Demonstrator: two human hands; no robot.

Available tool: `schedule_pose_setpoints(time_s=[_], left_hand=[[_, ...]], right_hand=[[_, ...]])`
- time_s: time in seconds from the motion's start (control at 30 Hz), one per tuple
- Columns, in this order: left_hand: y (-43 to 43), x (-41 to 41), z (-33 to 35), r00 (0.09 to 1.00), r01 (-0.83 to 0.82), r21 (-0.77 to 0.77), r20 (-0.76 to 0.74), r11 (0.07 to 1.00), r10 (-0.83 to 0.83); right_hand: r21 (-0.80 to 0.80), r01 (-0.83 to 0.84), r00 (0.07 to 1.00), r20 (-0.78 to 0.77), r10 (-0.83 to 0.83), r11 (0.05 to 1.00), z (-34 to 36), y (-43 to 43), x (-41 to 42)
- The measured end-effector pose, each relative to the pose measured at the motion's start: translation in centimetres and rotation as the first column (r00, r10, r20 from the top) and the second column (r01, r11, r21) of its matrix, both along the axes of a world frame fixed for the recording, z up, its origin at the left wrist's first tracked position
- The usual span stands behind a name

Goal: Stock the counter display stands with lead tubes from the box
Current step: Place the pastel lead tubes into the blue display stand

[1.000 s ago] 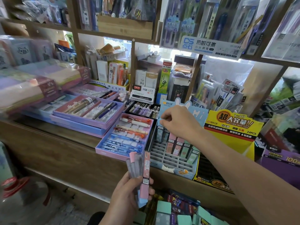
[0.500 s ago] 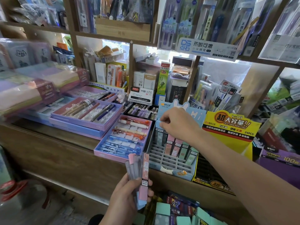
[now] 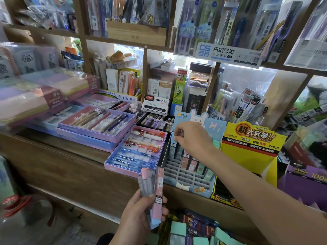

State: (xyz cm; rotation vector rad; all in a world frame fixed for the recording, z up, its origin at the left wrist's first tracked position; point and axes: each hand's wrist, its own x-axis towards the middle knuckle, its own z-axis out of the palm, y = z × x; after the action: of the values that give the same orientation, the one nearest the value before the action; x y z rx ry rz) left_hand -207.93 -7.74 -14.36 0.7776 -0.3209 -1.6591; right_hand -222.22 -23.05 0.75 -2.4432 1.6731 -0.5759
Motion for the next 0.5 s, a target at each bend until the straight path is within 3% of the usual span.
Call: schedule_pose_setpoints(time_s=[0.27, 0.37, 0.5], left_hand=[[0.7, 0.0, 1.0, 1.000, 0.000, -0.040, -0.011, 0.999, -0.001], [1.1, -0.3, 1.7, 1.000, -0.016, -0.061, 0.011, 0.998, 0.017], [1.6, -0.5, 2.2, 1.000, -0.025, -0.085, 0.015, 0.996, 0.026]], right_hand=[[-0.075, -0.032, 0.999, -0.036, 0.030, 0.997, 0.7, 0.7, -0.3], [-0.067, -0.105, 0.984, 0.136, 0.114, 0.992, 0.3, 1.6, -0.7], [0.102, -0.274, 0.922, 0.312, 0.231, 0.956, -0.8, 3.4, -1.3]])
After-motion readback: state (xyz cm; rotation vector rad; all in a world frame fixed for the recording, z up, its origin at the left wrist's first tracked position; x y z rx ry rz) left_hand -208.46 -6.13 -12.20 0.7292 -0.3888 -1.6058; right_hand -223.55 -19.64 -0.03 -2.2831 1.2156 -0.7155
